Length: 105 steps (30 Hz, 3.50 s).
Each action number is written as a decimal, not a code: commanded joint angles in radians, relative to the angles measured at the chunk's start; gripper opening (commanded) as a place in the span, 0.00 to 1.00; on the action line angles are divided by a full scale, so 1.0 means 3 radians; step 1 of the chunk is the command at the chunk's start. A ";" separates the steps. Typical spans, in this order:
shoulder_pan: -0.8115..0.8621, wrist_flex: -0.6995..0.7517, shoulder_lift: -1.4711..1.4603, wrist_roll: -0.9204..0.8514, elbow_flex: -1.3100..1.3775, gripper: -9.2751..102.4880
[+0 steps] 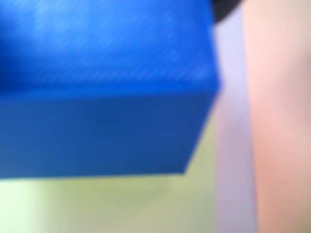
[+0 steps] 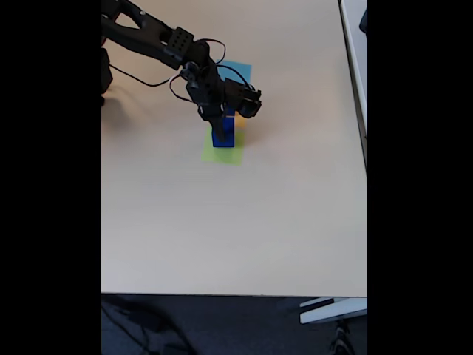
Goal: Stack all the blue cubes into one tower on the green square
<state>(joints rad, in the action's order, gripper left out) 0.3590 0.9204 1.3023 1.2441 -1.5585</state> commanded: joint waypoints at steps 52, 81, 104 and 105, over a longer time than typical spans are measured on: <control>0.0010 -0.0220 0.0046 -0.0015 0.0005 0.32; 0.0015 -0.0220 0.0072 -0.0031 0.0026 0.46; -0.0005 -0.0046 0.0205 -0.0184 0.0256 0.50; 0.0000 -0.0010 0.0205 -0.0189 0.0291 0.50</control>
<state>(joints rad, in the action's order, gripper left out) 0.3651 0.9004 1.3023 1.1996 -1.5524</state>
